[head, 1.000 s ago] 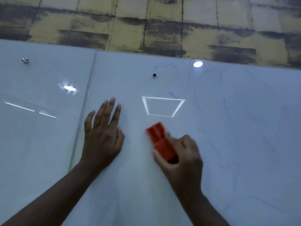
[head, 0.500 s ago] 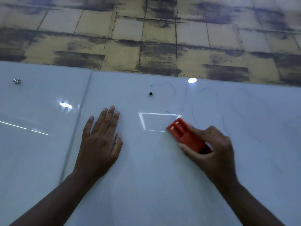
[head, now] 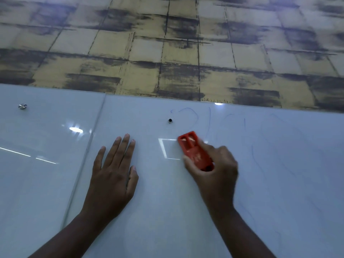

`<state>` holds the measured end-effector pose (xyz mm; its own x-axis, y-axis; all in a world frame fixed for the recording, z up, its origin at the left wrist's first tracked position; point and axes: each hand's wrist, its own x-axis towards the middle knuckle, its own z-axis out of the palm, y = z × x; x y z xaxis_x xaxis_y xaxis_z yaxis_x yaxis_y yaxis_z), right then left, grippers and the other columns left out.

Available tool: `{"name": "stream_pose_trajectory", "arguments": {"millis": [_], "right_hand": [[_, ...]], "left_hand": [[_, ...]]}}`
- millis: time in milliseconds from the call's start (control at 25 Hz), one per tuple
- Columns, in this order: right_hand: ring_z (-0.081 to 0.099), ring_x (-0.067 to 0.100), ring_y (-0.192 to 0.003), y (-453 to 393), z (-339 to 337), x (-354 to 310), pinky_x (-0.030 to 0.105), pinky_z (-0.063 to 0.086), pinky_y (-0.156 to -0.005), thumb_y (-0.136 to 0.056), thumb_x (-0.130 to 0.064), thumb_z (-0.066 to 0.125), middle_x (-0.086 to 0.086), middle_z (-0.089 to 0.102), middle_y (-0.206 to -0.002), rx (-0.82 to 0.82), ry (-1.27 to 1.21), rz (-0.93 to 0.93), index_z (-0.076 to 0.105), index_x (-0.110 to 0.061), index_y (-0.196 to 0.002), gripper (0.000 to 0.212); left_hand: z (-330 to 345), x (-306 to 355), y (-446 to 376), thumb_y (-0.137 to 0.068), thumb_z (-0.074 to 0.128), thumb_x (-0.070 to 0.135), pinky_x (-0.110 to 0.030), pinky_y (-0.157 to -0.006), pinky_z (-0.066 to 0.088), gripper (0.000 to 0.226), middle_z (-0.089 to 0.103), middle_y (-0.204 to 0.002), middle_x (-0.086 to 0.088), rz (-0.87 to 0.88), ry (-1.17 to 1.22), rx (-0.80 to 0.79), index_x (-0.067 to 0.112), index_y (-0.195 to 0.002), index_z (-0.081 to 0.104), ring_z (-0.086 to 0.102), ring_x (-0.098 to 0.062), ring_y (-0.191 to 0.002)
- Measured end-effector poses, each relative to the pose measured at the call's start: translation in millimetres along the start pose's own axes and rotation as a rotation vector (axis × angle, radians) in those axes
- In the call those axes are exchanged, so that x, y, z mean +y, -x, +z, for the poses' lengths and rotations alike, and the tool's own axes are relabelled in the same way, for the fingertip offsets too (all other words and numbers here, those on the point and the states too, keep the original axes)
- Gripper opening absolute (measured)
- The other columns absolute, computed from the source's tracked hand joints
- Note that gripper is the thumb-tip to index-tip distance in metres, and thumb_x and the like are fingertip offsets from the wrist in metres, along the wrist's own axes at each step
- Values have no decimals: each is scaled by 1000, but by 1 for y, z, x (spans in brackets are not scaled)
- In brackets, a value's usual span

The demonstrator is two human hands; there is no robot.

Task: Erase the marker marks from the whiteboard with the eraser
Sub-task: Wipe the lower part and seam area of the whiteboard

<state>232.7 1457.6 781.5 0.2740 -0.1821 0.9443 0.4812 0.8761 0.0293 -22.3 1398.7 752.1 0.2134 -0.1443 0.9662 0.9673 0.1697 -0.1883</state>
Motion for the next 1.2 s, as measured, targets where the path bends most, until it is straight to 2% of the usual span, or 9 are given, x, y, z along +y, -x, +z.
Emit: {"name": "stream_pose_trajectory", "arguments": {"millis": [160, 320, 400, 520, 720, 880, 1000, 1200], "right_hand": [[51, 15, -74, 14, 21, -32, 39, 46, -72, -77, -59, 73, -6, 52, -82, -163, 27, -233, 72, -32, -126, 56], [51, 13, -75, 3, 15, -21, 37, 43, -74, -79, -66, 68, -7, 55, -82, -176, 121, -361, 71, -34, -126, 57], [54, 15, -75, -15, 12, -11, 37, 42, -74, -79, -66, 66, -6, 57, -83, -165, 145, -357, 71, -33, -127, 58], [58, 19, -73, -50, 0, 13, 38, 40, -73, -78, -65, 65, -5, 59, -81, -85, 185, -243, 73, -34, -125, 57], [65, 20, -78, -79, -30, 54, 42, 49, -78, -80, -59, 78, 3, 73, -92, 50, 287, -58, 70, -23, -131, 63], [69, 23, -83, -79, -26, 54, 49, 56, -81, -79, -58, 81, 6, 76, -100, 78, 269, 25, 69, -21, -134, 66], [66, 23, -80, -78, -9, 40, 51, 57, -77, -80, -53, 83, 5, 72, -94, 48, 223, 6, 68, -21, -134, 65], [61, 20, -82, -86, 21, 13, 46, 55, -74, -83, -54, 78, 3, 67, -93, -55, 187, -164, 67, -23, -136, 63]], "left_hand": [[-1, -3, -1, -101, 36, 32, -60, -126, 28, 67, 31, -173, -9, -2, 3, -11, 8, -164, 37, 32, -28, -159], [-5, 1, -11, -100, 36, 35, -64, -125, 26, 69, 28, -174, -12, 13, -25, -12, 7, -163, 37, 27, -31, -161], [-6, 3, -24, -99, 36, 36, -63, -126, 22, 71, 26, -175, -11, 27, -34, -10, 8, -164, 35, 23, -29, -163], [-1, 9, -40, -99, 36, 37, -62, -126, 22, 70, 30, -173, -10, 60, -22, -18, 9, -163, 39, 24, -28, -162], [10, 9, -55, -100, 36, 38, -62, -126, 25, 68, 32, -173, -10, 94, 15, -27, 10, -162, 42, 26, -27, -161], [19, 14, -82, -100, 34, 38, -61, -125, 26, 68, 35, -171, -11, 56, 48, -12, 10, -161, 43, 30, -28, -160], [27, 20, -83, -101, 31, 38, -63, -126, 27, 68, 36, -170, -12, 15, 39, 16, 10, -161, 43, 33, -31, -158], [28, 23, -82, -102, 30, 40, -66, -123, 31, 67, 39, -168, -15, 15, 23, 52, 8, -160, 44, 37, -34, -156]]}}
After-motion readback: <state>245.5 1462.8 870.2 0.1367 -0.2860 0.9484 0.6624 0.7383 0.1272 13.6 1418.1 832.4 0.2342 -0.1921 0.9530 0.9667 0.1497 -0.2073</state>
